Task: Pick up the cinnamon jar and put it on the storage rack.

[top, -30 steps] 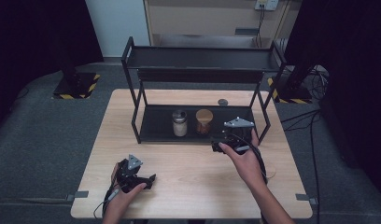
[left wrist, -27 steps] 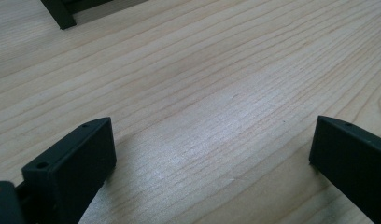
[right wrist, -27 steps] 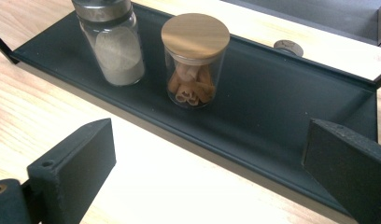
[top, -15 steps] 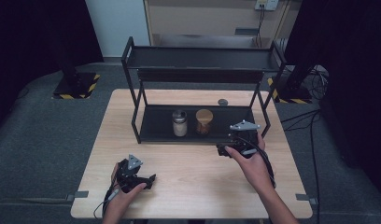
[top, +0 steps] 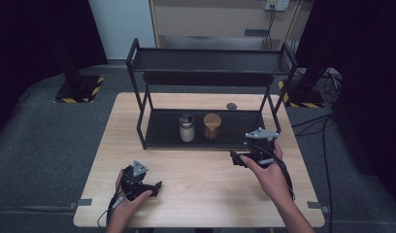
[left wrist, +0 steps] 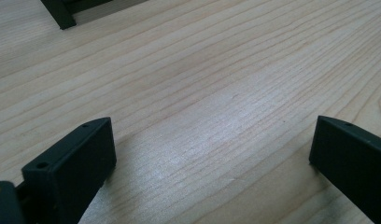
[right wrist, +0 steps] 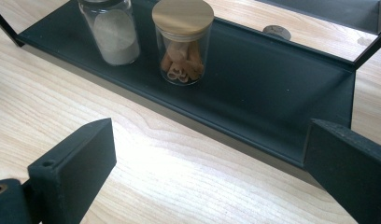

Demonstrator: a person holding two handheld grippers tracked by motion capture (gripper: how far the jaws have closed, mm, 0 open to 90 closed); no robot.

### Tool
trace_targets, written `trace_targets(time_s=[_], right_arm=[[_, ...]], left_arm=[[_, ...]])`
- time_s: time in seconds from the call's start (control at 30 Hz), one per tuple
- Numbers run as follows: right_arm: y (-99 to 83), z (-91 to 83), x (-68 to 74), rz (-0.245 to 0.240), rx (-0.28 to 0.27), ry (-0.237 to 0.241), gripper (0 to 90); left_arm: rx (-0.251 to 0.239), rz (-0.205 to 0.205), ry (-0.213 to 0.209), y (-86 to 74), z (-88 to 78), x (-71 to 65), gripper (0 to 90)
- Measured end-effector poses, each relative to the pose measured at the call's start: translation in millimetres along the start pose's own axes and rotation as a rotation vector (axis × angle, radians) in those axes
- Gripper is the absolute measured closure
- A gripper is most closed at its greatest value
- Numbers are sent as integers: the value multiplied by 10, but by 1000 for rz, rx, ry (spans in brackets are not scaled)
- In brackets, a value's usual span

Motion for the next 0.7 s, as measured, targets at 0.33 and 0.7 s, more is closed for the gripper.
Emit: trace_targets(time_s=[0.33, 0.7], right_arm=[[-58, -79, -39, 4, 3, 8, 29], [-126, -183, -64, 0, 15, 14, 29]], left_arm=[[0, 0, 0, 0, 0, 0, 0], [0, 0, 0, 0, 0, 0, 0]])
Point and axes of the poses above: each handheld gripper's, and its own axes: z roughly forward along the jaws, y roughly out of its top, x roughly to its left, the point moved 5 cm from there along z, roughly forward along the jaws, and after that the axes turned 9 degrees about -z, right-handed, at the moved point
